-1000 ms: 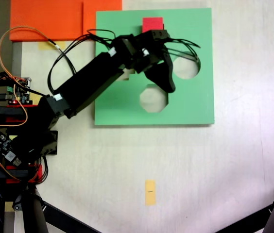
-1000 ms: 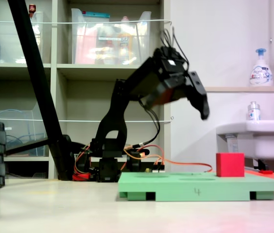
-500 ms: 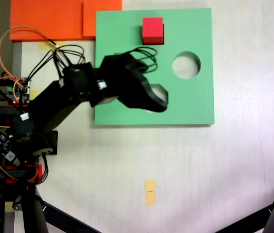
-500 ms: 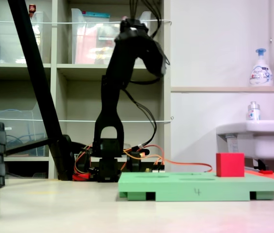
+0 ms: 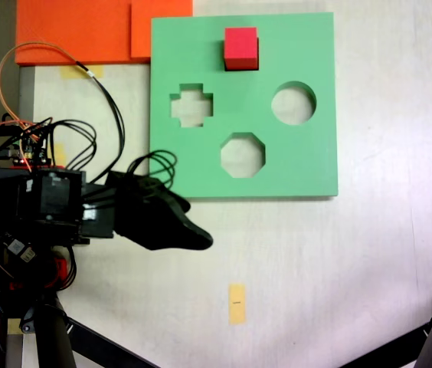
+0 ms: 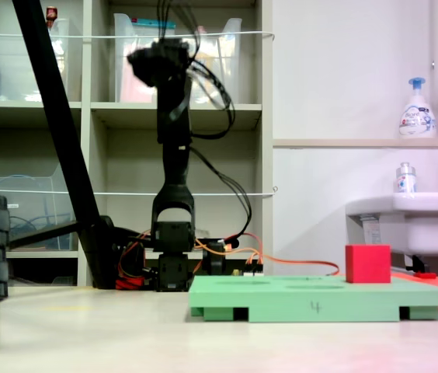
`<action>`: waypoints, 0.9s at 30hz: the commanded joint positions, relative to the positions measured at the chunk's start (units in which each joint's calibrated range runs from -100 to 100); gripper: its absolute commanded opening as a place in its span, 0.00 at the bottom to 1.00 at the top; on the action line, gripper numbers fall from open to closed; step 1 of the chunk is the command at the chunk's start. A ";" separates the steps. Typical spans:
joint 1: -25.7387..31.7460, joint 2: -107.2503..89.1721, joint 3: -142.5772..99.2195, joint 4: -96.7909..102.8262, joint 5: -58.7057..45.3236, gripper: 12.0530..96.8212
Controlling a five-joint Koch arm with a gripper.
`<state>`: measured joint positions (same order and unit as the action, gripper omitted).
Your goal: Put the square block into the corresponding hole
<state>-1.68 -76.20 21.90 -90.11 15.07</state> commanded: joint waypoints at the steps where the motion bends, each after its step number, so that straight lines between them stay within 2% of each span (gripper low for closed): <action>1: -0.68 -13.33 -11.83 22.66 -2.30 0.57; 3: -0.68 -23.80 -31.67 39.32 -4.98 0.54; 7: -1.22 -23.80 -67.07 80.05 -8.25 0.45; 12: -1.32 -23.80 -94.28 106.15 -11.09 0.44; 21: 1.17 -23.80 -120.90 107.78 -13.04 0.44; 27: 1.17 -23.80 -121.90 103.16 -13.58 0.45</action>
<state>-0.51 -99.32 -98.73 14.73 1.93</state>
